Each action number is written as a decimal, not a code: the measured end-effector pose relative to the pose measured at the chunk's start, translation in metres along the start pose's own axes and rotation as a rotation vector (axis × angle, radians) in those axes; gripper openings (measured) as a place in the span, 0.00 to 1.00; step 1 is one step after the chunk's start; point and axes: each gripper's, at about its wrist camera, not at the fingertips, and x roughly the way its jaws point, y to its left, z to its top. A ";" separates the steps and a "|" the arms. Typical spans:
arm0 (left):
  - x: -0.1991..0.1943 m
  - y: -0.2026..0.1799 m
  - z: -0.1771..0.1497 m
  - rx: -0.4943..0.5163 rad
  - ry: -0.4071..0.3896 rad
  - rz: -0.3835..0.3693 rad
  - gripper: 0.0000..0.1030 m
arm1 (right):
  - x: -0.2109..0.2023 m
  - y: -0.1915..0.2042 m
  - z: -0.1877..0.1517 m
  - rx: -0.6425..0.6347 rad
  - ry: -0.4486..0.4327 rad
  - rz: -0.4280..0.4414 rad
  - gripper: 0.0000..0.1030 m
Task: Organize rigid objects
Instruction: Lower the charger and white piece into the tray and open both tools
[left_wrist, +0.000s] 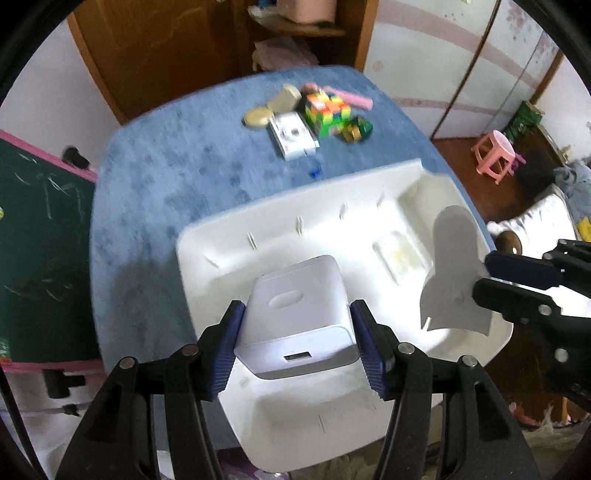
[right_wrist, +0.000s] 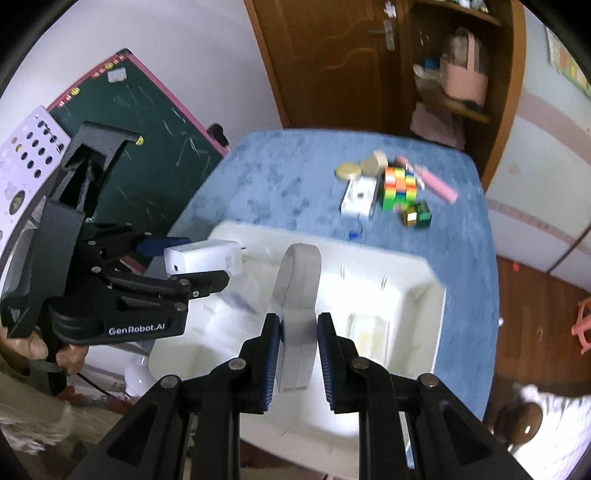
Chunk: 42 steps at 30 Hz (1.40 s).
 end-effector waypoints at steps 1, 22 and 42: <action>0.006 0.001 -0.003 0.004 0.019 -0.013 0.60 | 0.006 0.001 -0.005 0.013 0.017 -0.009 0.20; 0.061 -0.013 -0.035 0.066 0.193 -0.099 0.73 | 0.093 -0.022 -0.059 0.161 0.280 -0.121 0.21; -0.013 -0.009 -0.004 0.051 0.018 -0.071 0.81 | 0.052 -0.009 -0.042 0.145 0.171 -0.110 0.51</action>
